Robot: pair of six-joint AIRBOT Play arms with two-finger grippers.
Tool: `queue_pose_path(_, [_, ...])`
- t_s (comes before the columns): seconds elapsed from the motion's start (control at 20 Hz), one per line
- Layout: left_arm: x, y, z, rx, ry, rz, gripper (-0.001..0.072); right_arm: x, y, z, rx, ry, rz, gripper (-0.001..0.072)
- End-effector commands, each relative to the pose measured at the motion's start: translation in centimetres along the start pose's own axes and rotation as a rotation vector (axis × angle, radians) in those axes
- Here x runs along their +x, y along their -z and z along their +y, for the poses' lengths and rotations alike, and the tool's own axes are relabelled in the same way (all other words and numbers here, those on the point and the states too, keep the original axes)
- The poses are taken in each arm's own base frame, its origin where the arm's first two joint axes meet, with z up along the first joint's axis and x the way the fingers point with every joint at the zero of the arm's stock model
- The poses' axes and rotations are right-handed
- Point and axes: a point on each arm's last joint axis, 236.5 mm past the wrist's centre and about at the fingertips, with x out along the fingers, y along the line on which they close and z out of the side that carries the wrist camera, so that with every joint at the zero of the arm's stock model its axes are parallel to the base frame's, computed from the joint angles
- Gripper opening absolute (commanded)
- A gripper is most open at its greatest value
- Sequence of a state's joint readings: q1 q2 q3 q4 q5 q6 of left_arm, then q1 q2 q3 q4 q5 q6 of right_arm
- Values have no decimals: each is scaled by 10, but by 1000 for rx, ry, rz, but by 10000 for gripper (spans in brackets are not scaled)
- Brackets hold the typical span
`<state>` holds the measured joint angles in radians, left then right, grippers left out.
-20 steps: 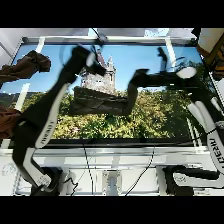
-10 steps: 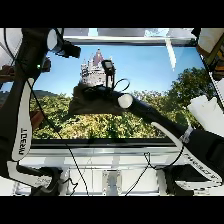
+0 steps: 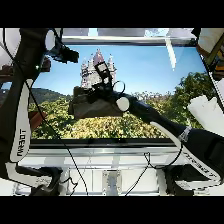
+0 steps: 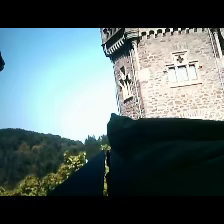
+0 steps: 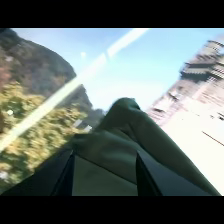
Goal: Fold the shirts.
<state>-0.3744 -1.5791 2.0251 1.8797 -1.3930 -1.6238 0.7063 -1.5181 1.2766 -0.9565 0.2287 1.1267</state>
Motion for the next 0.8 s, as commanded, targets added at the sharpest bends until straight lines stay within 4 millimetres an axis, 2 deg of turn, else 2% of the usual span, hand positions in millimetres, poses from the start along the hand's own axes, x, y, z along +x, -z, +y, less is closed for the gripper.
queue_pose_path(0.0, [16, 22, -5, 50, 2, 84, 265, -16, 35, -62, 85, 54, 181, 444])
queue_pose_path(0.05, [22, 28, -7, 56, 2, 106, 298, -24, 47, -82, 123, 69, 237, 444])
queue_pose_path(0.2, [38, 36, -13, 66, 6, 148, 298, -53, 74, -134, 220, 109, 361, 444])
queue_pose_path(0.4, [58, 44, -19, 79, 7, 186, 298, -88, 105, -175, 421, 146, 480, 444])
queue_pose_path(0.5, [69, 48, -23, 86, 7, 208, 298, -94, 117, -177, 516, 112, 515, 444])
queue_pose_path(0.6, [80, 54, -26, 93, 8, 233, 298, -89, 134, -170, 587, 75, 544, 444])
queue_pose_path(0.75, [91, 61, -33, 96, 24, 261, 298, -76, 176, -157, 659, 39, 639, 444])
